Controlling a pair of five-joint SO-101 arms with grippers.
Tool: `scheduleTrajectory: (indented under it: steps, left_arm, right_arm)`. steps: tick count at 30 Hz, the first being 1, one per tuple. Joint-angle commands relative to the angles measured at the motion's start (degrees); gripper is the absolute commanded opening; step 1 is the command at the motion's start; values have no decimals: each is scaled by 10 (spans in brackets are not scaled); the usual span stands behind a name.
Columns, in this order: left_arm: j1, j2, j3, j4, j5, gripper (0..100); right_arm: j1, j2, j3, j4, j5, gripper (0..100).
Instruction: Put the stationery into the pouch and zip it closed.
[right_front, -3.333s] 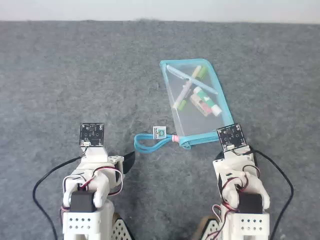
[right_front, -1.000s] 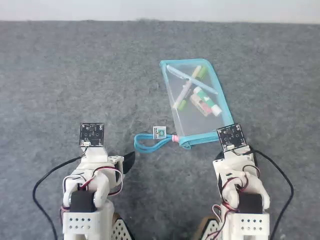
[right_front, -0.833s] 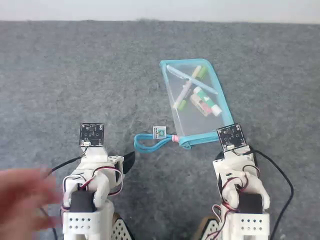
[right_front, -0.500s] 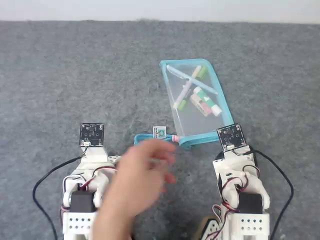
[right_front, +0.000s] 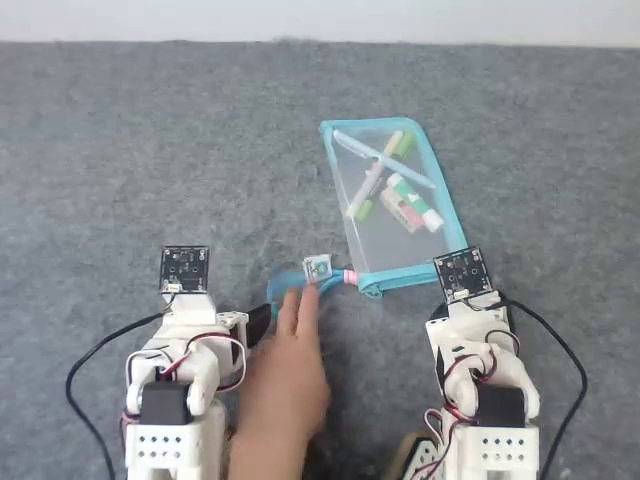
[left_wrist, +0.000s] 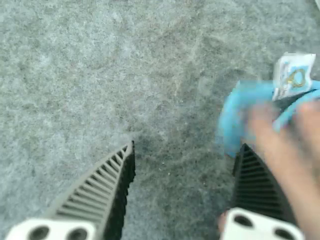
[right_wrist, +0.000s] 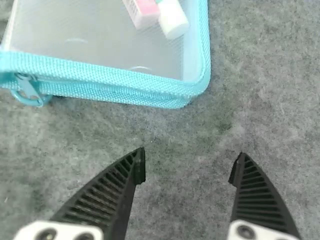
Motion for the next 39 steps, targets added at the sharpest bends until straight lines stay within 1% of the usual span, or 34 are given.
scheduleTrajectory:
  steps: [1,4,6,39]
  left_arm:
    - [8,-16,-4,5,-2,302]
    - [31,-16,-4,5,-2,302]
    - [34,-15,-4,4,-2,302]
    - [33,-15,-4,4,-2,302]
  right_arm:
    - [8,-7,12,3,-4,275]
    - [7,-7,12,3,-4,275]
    - [7,-7,12,3,-4,275]
    - [7,-7,12,3,-4,275]
